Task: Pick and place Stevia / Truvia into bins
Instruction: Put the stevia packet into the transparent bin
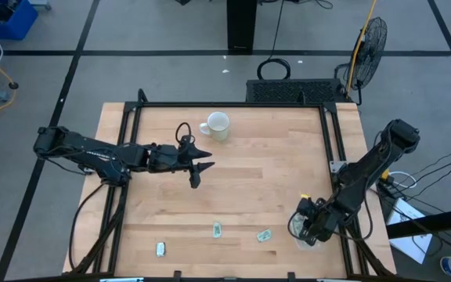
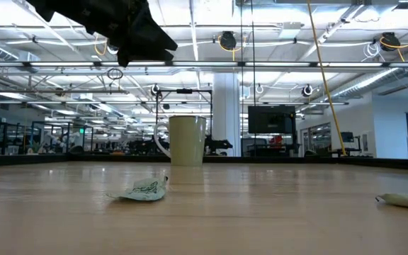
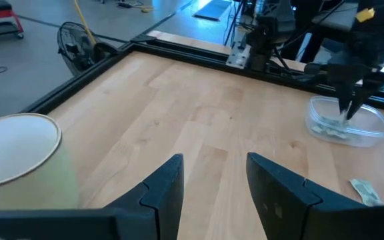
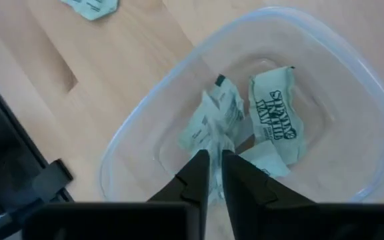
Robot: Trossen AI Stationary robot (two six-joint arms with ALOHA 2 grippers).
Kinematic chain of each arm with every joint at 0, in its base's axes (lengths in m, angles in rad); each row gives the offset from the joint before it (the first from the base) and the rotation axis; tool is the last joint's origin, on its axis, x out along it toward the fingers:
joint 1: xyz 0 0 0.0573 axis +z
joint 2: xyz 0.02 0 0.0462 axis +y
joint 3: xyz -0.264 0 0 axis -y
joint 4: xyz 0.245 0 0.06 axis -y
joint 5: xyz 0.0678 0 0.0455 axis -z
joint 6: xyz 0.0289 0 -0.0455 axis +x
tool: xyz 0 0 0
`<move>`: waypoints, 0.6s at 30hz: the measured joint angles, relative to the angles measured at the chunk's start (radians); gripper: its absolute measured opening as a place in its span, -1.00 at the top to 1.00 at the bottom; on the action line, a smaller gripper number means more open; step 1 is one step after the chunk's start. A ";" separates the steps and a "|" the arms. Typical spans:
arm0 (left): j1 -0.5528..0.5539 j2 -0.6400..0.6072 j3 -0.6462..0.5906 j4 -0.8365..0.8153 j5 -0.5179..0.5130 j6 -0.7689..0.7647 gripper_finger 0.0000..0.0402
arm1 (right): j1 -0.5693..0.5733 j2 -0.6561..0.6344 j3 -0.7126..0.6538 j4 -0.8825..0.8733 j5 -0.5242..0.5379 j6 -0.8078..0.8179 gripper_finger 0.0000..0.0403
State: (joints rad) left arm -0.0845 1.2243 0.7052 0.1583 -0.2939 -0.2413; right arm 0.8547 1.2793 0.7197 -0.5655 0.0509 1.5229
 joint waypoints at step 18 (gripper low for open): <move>0.000 0.000 0.000 0.001 -0.001 0.012 0.15 | -0.027 -0.045 0.000 0.018 0.057 -0.033 0.61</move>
State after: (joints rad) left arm -0.0845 1.2243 0.7052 0.1593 -0.2947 -0.2291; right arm 0.8278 1.2344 0.7197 -0.5474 0.1078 1.4902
